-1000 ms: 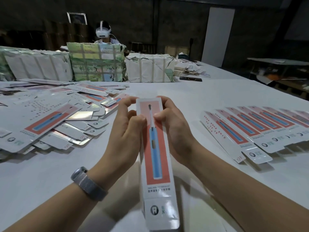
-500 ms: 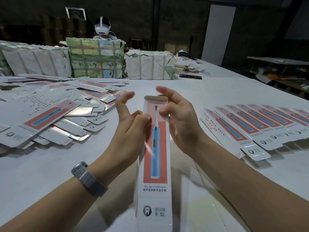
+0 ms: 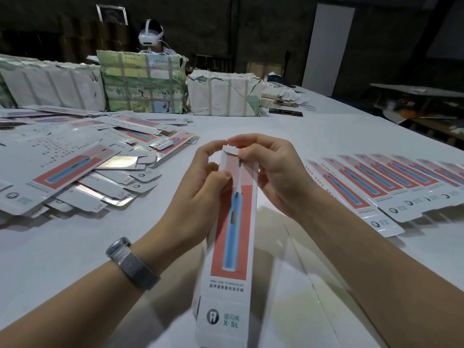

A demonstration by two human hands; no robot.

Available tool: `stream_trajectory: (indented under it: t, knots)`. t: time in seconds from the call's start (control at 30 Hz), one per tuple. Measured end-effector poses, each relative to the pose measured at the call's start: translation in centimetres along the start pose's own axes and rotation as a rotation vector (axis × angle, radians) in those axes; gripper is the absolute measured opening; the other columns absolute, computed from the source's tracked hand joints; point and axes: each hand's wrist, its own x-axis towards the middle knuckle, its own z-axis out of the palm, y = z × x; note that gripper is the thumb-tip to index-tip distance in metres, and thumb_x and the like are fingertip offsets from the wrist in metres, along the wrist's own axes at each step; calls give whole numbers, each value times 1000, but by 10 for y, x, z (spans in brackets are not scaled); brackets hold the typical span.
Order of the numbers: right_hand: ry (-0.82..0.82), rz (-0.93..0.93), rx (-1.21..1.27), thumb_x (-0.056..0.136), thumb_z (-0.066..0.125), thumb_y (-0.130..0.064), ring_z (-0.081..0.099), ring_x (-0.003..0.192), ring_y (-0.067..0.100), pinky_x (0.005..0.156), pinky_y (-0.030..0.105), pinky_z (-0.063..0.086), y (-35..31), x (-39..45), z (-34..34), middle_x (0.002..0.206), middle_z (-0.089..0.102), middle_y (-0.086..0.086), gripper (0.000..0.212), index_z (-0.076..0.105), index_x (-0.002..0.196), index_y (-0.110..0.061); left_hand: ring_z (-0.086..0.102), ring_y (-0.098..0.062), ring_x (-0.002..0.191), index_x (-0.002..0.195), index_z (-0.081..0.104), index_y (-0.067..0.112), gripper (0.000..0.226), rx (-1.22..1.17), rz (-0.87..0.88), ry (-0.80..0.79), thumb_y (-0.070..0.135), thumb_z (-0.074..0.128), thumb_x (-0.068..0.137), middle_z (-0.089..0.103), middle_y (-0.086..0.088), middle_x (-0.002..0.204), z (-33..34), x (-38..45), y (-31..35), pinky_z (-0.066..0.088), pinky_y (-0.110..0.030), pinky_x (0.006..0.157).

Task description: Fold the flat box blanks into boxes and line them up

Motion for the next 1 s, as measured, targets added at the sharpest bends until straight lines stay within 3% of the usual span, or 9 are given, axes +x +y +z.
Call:
stream_trajectory:
  t: [0.17,0.33,0.43,0.53,0.63,0.77,0.9,1.0]
  knots:
    - [99,-60,-80,84,59,3,55,70,23,71,39,44,2,1,1,68,66,4,27,73,69,-15,68,-7,72,134,45,34,45,27,-10,-35,33,41,90,66,-4,86,-1,1,-1,53,-20,65]
    - [121,-52,-109,78,61,-4,57,69,17,69,34,46,2,3,-4,69,68,3,19,74,69,-15,68,-6,77,145,39,38,56,77,-9,-62,35,42,89,64,-1,92,-4,1,-3,52,-18,69]
    - [84,-43,-155,78,62,-11,59,72,18,72,36,47,1,4,-6,74,70,5,18,77,70,-18,67,-6,77,140,43,40,50,70,-6,-56,33,42,90,65,1,89,-5,2,-2,52,-18,68]
    - [70,-79,-175,77,61,-19,56,75,23,73,40,45,0,3,-6,77,69,9,17,78,77,-19,65,-6,70,131,46,40,43,35,0,-47,31,42,89,66,3,84,-6,4,-1,52,-19,63]
    - [23,-104,-177,85,59,-23,60,83,21,75,45,48,1,1,-6,87,72,2,19,78,88,-20,64,-11,65,124,48,44,39,-10,-4,-5,30,42,88,64,-10,84,-8,5,0,55,-25,60]
    - [-20,-133,-206,95,58,-10,62,90,26,83,60,49,2,-1,-4,101,69,9,19,75,100,-15,63,-12,61,115,48,45,34,-30,10,29,27,42,86,62,-15,81,-9,6,1,53,-25,55]
    - [-34,-136,-224,94,57,-8,60,83,26,76,47,49,1,-1,-4,89,69,8,16,73,95,-10,63,-9,61,101,48,51,29,-14,20,13,28,41,86,60,-10,82,-7,4,1,53,-23,56]
    - [2,-146,-274,98,56,-10,61,83,23,77,47,52,2,-3,2,94,68,8,15,71,100,-12,65,-8,62,106,47,46,28,-32,18,45,27,43,85,60,-12,84,-7,7,1,53,-22,56]
